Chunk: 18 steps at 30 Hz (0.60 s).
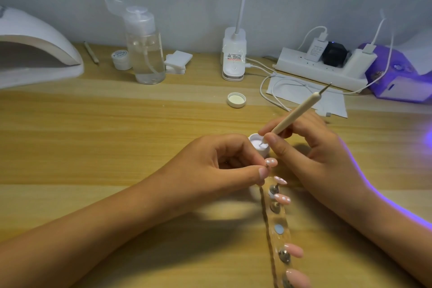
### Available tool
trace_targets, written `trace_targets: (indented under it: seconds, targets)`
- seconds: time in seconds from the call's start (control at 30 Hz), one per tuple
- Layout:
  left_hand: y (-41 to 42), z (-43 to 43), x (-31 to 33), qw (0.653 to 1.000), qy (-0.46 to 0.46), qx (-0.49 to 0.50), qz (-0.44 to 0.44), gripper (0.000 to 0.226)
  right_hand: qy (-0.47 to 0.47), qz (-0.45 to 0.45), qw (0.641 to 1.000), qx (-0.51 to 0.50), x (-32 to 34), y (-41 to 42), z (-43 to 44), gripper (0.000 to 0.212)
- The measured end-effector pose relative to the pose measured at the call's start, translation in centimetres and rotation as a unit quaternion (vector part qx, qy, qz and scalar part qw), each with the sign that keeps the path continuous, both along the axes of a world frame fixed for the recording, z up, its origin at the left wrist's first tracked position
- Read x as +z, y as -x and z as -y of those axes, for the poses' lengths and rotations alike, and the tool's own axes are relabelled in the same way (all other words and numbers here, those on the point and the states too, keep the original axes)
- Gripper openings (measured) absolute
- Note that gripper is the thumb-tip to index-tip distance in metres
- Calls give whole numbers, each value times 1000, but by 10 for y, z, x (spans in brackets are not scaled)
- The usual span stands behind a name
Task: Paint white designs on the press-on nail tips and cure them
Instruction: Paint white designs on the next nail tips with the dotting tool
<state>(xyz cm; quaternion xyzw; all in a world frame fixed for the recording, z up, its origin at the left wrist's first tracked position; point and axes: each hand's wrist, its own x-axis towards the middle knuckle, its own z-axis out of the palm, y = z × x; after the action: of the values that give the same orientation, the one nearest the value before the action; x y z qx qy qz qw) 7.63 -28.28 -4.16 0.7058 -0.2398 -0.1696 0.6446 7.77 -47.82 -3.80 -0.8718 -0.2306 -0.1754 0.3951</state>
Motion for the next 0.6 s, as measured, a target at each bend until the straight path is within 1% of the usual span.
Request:
trace_targets:
  seconds: [0.07,0.13,0.23,0.3,0.37,0.47,0.5,0.6]
  targets:
    - [0,0,0,1000,-3,3,0,4,3,0,1000,0,0,0,0,8]
    - [0,0,0,1000,-6,7,1,4,-17,-8,1000,-3,-1,1,1,10]
    - [-1,0,-1,1000,7,4,-10,3,-89,-25,996,-11,0,2,2,14]
    - [-1,-1,-1,1000,16,-4,-15,6,-148,-38,988,-16,1,2,3,11]
    - [-2,0,-1,1000,21,-11,-16,10,-206,-54,977,-12,3,2,5,8]
    - [-2,0,0,999,30,-12,-15,10,-298,-86,951,15,3,4,9,16]
    - [-2,0,0,999,29,-11,-14,10,-322,-105,941,24,3,5,10,17]
    - [-2,-1,-1,1000,24,-9,-17,7,-372,-166,911,58,3,6,11,12]
